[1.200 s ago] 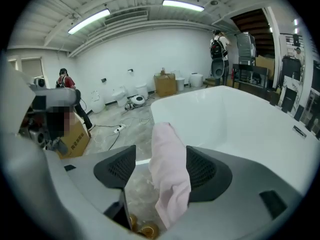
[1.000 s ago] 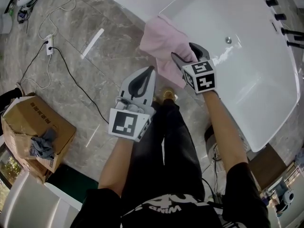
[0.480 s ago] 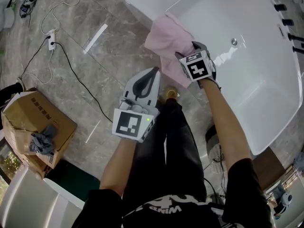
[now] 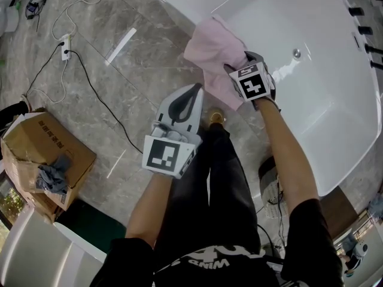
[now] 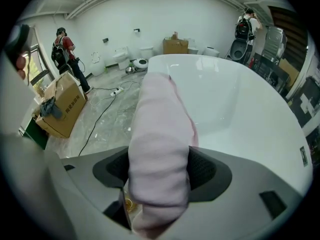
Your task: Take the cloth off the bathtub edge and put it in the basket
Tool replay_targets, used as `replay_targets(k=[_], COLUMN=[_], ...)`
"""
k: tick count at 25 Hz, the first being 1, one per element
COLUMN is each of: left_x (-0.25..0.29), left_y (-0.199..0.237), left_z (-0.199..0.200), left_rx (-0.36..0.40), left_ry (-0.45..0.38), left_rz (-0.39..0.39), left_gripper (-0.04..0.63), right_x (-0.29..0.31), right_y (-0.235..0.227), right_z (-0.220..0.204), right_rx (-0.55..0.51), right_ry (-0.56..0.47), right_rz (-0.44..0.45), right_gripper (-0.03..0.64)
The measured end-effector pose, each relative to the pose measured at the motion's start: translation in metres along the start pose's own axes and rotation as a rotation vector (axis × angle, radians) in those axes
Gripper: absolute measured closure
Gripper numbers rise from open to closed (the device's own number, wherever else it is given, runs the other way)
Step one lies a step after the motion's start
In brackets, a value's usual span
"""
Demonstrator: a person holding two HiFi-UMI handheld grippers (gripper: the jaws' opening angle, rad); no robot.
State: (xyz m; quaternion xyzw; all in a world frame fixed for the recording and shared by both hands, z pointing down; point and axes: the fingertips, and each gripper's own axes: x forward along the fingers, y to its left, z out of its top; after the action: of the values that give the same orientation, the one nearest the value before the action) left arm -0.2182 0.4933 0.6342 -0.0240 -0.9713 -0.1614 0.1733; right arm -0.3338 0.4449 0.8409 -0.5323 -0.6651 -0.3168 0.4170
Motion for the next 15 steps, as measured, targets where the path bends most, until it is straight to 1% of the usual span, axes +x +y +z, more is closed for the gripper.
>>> replay_targets(k=[5,9,11,14,15], left_x=[-0.001,-0.004,-0.008,-0.012,-0.013], left_y=[-0.004,-0.005,-0.005,-0.004,-0.005], left_z=[-0.006,-0.009,-0.012,-0.018,-0.018], left_rx=[-0.005,-0.011,-0.01,0.007,0.01], left_ry=[0.007,0.007,0.009,0.027,0.027], left_rz=[0.002,0.005,0.004,0.003,0.002], left_gripper=[0.583,0.583,0.582,0.583,0.582], right_x=[-0.005,-0.018,-0.027,-0.046,-0.053], right_y=[-0.003,-0.004,-0.004,-0.003,-0.002], right_z=[-0.001,0.002,0.004,0.007,0.008], right_rx=[-0.011,0.009,0.019,0.028,0.039], right_ry=[-0.027,-0.048,-0.062,-0.091,-0.104], right_rz=[-0.012,0.015,0.038,0.051,0.055], right_gripper=[0.33,0.353,0.379,0.428,0.48])
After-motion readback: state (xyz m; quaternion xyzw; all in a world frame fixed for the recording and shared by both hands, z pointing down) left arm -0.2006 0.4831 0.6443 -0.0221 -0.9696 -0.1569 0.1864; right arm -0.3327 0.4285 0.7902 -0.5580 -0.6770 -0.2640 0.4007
